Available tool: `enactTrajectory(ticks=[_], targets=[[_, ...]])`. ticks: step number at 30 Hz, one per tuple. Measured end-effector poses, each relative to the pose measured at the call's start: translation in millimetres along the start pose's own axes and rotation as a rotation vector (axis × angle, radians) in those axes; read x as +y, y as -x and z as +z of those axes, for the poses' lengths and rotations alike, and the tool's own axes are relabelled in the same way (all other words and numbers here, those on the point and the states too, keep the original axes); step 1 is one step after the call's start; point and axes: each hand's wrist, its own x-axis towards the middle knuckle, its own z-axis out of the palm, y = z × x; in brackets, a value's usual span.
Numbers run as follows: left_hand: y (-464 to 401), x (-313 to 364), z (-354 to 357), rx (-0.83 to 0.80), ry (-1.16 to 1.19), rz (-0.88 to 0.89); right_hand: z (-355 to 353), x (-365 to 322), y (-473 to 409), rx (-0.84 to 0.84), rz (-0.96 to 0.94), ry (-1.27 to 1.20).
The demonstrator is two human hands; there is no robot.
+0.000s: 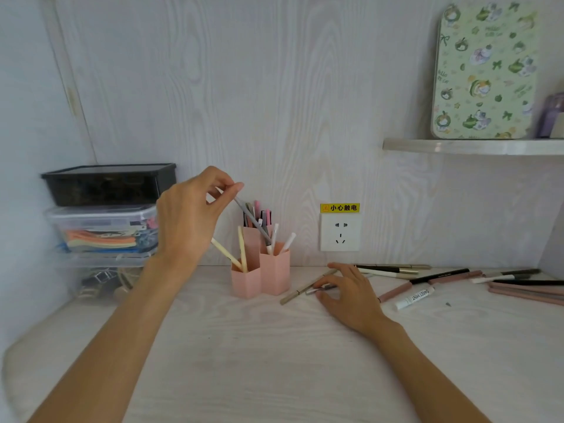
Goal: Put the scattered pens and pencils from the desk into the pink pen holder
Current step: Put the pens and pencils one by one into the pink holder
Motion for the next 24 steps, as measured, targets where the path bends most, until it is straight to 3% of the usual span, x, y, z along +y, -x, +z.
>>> enactTrajectory(ticks=[8, 13, 18, 24], targets=[[-33, 1, 4, 0.026, -0.083, 0.068, 1, 3, 0, -0.014, -0.009, -0.015], [-35, -5, 10, -0.077, -0.15, 0.086, 1, 1, 0, -0.011, -0.016, -0.016], [-22, -6, 42, -0.283, -0.143, 0.034, -2, -2, 0, -0.007, -0.073, 0.099], [25, -9, 79, -0.304, -0.348, 0.035, -6, -2, 0, -0.012, -0.094, 0.027]])
